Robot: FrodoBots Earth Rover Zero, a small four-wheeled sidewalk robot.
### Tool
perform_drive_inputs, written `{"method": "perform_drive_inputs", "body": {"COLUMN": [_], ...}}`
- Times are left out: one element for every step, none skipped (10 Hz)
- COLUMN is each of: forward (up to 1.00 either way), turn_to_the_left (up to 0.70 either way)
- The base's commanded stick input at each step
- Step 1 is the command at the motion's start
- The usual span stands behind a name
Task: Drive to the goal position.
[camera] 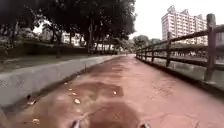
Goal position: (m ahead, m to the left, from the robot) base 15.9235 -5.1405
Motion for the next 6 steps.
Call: {"method": "perform_drive_inputs", "body": {"forward": [0.70, 0.70, 0.70, 0.70, 0.70, 0.70], "turn_to_the_left": [0.00, 0.00, 0.00, 0.00, 0.00, 0.00]}}
